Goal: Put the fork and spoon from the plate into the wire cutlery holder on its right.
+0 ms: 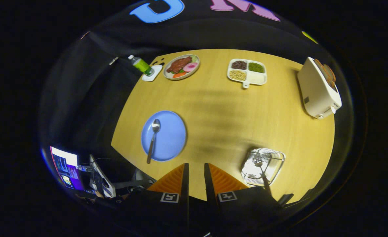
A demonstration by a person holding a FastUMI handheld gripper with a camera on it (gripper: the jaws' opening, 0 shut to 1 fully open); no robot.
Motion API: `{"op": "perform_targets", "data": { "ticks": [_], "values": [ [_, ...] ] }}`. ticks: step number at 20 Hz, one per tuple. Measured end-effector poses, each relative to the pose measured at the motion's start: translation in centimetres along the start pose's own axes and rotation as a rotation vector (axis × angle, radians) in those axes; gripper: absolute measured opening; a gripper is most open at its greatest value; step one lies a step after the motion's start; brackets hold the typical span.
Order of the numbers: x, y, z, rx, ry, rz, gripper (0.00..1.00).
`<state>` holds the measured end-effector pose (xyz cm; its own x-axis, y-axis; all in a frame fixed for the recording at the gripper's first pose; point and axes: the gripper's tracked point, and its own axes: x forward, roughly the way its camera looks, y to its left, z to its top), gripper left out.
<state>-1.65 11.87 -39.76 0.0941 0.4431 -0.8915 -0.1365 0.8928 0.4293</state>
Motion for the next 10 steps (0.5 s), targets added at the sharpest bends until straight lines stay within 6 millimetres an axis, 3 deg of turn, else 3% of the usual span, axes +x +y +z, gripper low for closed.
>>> {"op": "perform_targets", "data": {
  "ticks": [2,5,7,10],
  "values": [
    [2.0,3.7,-0.3,-0.034,0.017,0.046,0.31],
    [6.4,9.0,-0.9,-0.062,0.053,0.098,0.33],
    [8.9,11.1,-1.3,-0.088,0.083,0.106,0.33],
    [13.0,12.7,-1.9,-0.083,0.136,0.09,0.33]
  ]
}}
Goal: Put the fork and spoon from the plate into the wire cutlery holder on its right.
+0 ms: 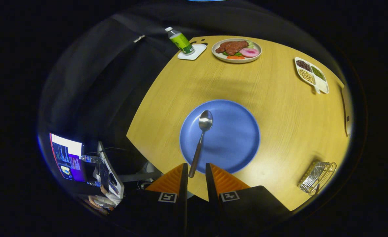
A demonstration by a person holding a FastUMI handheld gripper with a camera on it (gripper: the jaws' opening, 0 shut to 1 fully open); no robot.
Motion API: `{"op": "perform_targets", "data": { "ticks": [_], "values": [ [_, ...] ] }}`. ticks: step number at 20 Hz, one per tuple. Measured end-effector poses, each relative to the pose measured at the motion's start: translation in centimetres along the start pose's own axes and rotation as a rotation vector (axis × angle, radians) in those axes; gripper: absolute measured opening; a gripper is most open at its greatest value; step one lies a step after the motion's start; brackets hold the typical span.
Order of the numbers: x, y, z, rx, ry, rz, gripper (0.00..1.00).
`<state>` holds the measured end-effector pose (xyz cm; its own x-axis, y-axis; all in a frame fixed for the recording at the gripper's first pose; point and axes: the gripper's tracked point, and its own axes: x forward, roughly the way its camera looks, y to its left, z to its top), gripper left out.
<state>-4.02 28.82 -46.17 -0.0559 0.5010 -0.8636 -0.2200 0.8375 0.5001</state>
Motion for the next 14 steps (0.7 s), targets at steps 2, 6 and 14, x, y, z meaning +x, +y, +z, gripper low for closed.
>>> {"op": "perform_targets", "data": {
  "ticks": [2,6,14],
  "values": [
    [2.4,0.0,0.0,0.023,0.036,-0.017,0.33],
    [6.0,-0.6,0.3,0.053,0.073,-0.06,0.33],
    [10.3,-1.5,-0.3,0.066,0.127,-0.13,0.33]
  ]
}}
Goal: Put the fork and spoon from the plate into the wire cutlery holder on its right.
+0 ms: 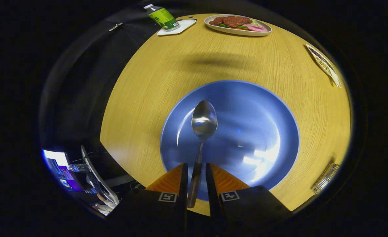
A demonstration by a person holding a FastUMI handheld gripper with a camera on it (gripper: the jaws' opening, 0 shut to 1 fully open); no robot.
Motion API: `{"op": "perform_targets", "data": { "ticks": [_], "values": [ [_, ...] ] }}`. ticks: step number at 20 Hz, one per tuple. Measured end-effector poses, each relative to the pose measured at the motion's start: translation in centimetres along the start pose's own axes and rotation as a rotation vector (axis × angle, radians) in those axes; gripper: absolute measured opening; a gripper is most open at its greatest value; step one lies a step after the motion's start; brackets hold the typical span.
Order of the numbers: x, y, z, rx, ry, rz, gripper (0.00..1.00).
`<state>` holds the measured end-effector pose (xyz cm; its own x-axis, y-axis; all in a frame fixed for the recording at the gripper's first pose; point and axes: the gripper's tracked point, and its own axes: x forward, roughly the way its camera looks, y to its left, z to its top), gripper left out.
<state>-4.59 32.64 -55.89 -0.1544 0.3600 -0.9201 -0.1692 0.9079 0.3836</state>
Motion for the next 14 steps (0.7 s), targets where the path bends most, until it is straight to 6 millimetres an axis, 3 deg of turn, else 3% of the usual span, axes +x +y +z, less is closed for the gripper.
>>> {"op": "perform_targets", "data": {
  "ticks": [1,3,6,9,14],
  "values": [
    [0.3,0.1,-0.2,0.005,0.008,0.01,0.33],
    [-0.1,0.1,-0.6,0.013,0.025,0.037,0.1],
    [-2.1,0.4,-1.1,0.015,0.008,0.093,0.1],
    [-5.9,0.2,-1.2,0.023,-0.033,0.163,0.1],
    [-11.5,-2.4,-1.3,0.03,-0.087,0.196,0.1]
  ]
}}
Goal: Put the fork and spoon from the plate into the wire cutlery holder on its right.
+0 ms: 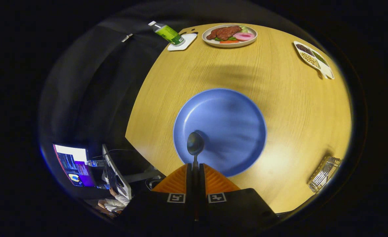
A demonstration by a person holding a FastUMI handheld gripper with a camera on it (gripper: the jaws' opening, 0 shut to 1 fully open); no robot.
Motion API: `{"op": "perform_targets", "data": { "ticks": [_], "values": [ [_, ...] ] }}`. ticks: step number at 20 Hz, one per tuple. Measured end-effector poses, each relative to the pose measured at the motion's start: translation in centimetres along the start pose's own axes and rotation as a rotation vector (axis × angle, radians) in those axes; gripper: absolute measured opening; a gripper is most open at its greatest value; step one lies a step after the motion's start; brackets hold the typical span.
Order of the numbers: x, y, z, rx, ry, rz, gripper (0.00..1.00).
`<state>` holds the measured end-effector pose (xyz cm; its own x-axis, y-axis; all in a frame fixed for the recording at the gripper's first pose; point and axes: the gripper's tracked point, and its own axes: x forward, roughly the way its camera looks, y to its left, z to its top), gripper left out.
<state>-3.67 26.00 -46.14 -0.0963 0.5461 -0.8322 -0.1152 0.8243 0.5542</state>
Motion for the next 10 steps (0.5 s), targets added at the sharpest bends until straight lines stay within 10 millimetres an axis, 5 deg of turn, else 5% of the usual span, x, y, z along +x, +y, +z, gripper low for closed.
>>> {"op": "perform_targets", "data": {
  "ticks": [5,10],
  "values": [
    [-6.4,-2.0,0.8,0.061,-0.097,0.029,0.1],
    [-14.0,-8.0,-0.1,0.112,-0.158,-0.029,0.1]
  ]
}}
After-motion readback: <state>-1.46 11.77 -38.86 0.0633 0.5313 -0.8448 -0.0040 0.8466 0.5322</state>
